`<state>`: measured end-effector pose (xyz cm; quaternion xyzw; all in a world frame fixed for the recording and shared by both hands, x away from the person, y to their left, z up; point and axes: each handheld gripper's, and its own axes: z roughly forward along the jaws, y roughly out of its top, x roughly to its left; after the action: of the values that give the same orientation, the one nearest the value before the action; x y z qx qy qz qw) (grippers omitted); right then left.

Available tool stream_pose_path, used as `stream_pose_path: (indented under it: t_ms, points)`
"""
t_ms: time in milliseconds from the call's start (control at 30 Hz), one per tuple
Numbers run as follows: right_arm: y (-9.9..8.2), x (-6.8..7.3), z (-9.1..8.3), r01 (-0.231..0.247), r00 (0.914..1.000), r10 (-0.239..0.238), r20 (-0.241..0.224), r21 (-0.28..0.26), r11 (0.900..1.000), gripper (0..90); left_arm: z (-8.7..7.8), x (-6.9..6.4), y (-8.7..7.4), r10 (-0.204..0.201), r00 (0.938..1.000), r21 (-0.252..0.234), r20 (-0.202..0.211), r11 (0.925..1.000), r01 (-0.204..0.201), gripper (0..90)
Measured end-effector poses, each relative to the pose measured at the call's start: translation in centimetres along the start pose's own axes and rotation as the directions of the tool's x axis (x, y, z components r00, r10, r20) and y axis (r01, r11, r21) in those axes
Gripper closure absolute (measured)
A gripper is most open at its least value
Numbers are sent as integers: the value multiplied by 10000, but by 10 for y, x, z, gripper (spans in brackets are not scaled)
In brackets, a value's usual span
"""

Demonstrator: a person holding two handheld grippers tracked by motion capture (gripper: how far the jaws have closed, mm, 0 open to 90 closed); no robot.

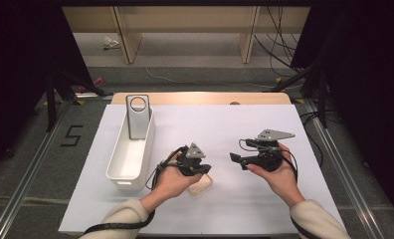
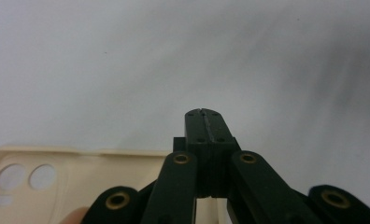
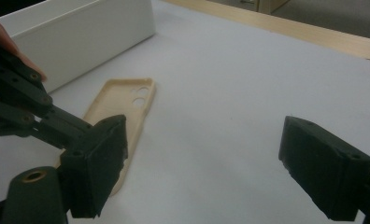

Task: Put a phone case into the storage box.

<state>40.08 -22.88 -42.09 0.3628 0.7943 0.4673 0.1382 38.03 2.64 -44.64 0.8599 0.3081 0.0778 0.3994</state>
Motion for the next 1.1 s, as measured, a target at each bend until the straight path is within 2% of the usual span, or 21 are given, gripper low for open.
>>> stream_pose_path:
  t_ms: [167, 233, 400, 567, 800, 900, 1100]
  points:
    - [0, -2, -2, -89, 9999, 89, 60, -29, 10000, 164, 19, -3, 1, 143, 9999, 414, -10, 9990, -143, 898]
    - [-1, -4, -2, -114, 9999, 114, 93, -48, 9999, 164, 24, -3, 1, 220, 9997, 716, -67, 9972, -214, 898]
    - [-1, -4, -2, -110, 9999, 110, 86, -43, 9999, 164, 34, -4, 1, 197, 9996, 1052, -212, 9943, -173, 898]
    - [0, -4, -3, -100, 9999, 101, 91, -59, 9999, 164, 39, -3, 1, 240, 9995, 1215, -187, 9924, -216, 898]
    - [0, -4, -3, -106, 9999, 107, 109, -65, 9999, 164, 45, -2, -4, 4, 9997, 1291, -242, 9916, 27, 898]
    - [0, -4, -3, -117, 9999, 118, 105, -65, 9999, 164, 44, -3, -3, 118, 9997, 1388, -235, 9903, -84, 898]
    - [0, -4, -4, -131, 9999, 132, 111, -66, 9999, 164, 40, -3, -4, 145, 9998, 1794, -139, 9837, -118, 898]
